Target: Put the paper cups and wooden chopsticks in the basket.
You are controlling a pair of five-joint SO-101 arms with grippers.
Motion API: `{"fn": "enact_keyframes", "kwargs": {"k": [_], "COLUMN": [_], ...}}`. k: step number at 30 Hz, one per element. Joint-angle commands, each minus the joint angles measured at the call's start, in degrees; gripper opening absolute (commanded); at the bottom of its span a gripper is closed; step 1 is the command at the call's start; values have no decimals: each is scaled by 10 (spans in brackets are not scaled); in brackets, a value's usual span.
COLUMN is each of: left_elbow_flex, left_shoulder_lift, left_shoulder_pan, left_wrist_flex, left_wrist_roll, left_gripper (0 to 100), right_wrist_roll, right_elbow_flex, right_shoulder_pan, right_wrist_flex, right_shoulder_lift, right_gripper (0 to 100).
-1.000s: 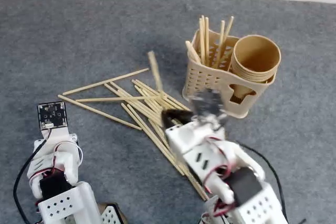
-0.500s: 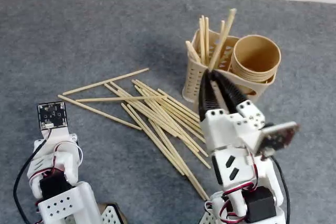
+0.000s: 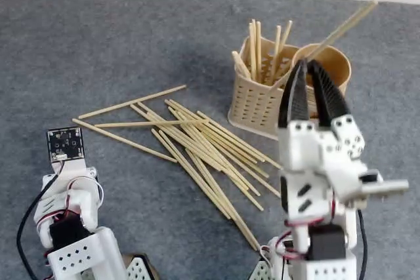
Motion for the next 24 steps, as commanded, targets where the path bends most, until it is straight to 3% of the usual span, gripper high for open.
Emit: {"fn": "enact_keyframes", "kwargs": {"k": [1, 11, 24], "left_elbow_flex": [-2, -2, -2], "left_shoulder_lift": [-5, -5, -5], "left_shoulder_pan": [14, 14, 14], "left_wrist_flex": [-6, -6, -6], "left_wrist_roll": [3, 3, 3], "left_gripper": [109, 109, 109], "right_wrist_roll": [-4, -2, -1], "right_elbow_flex": [-22, -22, -36], "right_shoulder_pan": [14, 15, 15], "right_wrist_flex": [-58, -133, -174], "right_shoulder_lift": [79, 219, 251], "right_gripper": [5, 5, 5]}}
